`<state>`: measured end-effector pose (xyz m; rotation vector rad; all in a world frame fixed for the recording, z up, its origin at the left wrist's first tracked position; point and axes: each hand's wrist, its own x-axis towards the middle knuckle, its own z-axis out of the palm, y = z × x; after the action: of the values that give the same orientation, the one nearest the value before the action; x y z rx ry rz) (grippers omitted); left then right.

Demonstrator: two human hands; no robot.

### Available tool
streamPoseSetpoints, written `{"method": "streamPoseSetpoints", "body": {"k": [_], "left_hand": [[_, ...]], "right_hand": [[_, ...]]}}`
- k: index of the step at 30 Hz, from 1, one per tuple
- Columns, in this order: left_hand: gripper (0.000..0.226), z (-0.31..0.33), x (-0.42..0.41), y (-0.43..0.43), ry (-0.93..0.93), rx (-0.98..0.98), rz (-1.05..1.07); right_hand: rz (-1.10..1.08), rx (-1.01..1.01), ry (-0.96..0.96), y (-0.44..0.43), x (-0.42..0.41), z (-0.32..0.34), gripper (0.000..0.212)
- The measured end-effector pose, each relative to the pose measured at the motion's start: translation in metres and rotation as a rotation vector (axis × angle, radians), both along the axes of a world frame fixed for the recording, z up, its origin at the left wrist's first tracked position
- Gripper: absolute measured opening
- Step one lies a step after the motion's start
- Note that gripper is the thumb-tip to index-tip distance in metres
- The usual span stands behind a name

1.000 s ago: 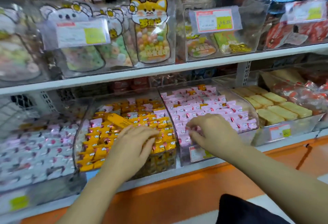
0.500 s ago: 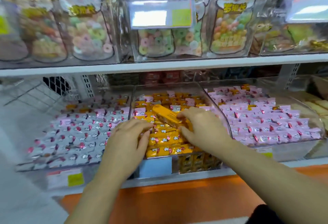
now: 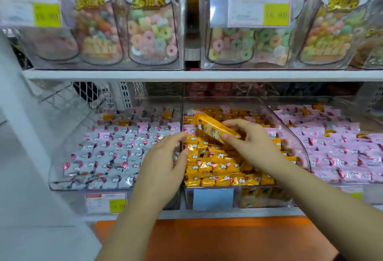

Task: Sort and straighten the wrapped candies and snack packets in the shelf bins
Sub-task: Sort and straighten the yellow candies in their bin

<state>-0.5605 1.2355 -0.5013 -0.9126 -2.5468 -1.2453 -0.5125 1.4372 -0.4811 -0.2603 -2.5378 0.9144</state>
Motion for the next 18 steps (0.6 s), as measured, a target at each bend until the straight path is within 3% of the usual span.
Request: {"method": "streamPoseSetpoints", "body": {"k": [6, 13, 16, 18], "left_hand": [[0.053, 0.005, 0.008, 0.015, -0.109, 0.154, 0.001], [0.015, 0.022, 0.02, 0.021, -0.274, 0.565, 0.009], [0.009, 0.018, 0.016, 0.018, -0.23, 0.466, 0.047], [0.008, 0.01, 0.01, 0.016, -0.125, 0.259, 0.096]], "right_hand": [[0.155, -0.236, 0.029, -0.005, 0.016, 0.011, 0.022], [0.283, -0.335, 0.077, -0.016, 0.027, 0.019, 0.025], [0.204, -0.519, 0.231, -0.016, 0.022, 0.022, 0.031], [0.131, -0.64, 0.35, -0.015, 0.016, 0.022, 0.033]]}}
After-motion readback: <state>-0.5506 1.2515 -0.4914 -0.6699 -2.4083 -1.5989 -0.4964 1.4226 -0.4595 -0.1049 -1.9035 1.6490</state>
